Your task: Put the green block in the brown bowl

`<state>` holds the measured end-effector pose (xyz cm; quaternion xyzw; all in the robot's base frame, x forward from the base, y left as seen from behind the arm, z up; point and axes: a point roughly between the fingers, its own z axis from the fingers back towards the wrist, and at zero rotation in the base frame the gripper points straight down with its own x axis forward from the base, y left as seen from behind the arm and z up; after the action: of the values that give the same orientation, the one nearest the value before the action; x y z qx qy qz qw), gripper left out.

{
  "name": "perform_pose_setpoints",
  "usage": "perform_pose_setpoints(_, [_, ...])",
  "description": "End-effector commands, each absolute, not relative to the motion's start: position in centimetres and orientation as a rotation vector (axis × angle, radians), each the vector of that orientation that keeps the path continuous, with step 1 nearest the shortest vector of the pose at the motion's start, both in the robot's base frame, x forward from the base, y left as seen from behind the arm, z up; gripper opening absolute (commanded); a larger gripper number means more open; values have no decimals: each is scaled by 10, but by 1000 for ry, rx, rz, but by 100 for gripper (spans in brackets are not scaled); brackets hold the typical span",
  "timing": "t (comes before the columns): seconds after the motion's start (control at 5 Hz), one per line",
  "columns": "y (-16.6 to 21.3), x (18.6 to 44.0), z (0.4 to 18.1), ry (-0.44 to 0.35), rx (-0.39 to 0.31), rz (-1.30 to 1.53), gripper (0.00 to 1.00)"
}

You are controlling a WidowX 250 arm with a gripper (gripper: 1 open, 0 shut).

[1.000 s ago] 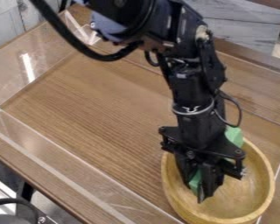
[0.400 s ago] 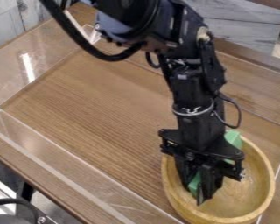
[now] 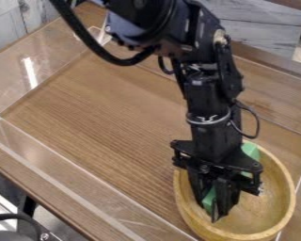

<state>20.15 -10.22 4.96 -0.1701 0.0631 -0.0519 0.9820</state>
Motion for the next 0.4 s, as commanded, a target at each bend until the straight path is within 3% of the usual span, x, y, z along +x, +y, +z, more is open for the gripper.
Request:
perform_pose_setpoints(0.0, [-103,214,60,84,-359,-100,0])
perform_pose_setpoints(0.2, [-103,213,60,98,-361,-97,0])
